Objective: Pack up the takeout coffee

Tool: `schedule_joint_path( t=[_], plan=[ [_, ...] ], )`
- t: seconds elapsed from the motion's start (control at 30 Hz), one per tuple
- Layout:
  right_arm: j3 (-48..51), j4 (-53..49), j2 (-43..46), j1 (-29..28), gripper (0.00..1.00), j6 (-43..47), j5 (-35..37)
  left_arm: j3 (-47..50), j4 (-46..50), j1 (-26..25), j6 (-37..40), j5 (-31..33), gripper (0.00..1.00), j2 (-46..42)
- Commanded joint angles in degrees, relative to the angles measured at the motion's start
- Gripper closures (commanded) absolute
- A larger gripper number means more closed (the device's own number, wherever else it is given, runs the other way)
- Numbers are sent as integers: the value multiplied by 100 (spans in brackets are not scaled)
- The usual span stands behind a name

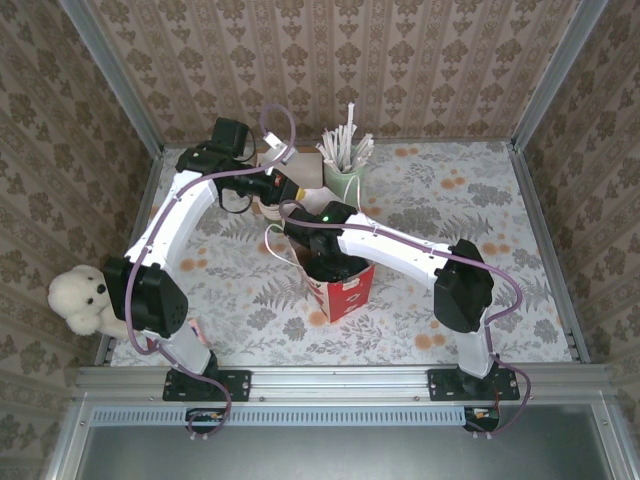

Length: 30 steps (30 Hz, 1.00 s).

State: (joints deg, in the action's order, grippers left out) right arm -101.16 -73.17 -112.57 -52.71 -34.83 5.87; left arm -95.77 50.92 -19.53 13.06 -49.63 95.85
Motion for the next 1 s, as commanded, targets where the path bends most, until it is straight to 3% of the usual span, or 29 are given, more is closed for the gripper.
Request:
schedule_joint_path(
  t=[0.0, 0.97],
  plan=[
    [79, 78, 176, -15, 32, -50, 96, 56, -148, -25, -1, 40, 100, -200],
    [198, 201, 144, -11, 32, -137, -24, 49, -145, 3, 38, 87, 100, -236]
  ],
)
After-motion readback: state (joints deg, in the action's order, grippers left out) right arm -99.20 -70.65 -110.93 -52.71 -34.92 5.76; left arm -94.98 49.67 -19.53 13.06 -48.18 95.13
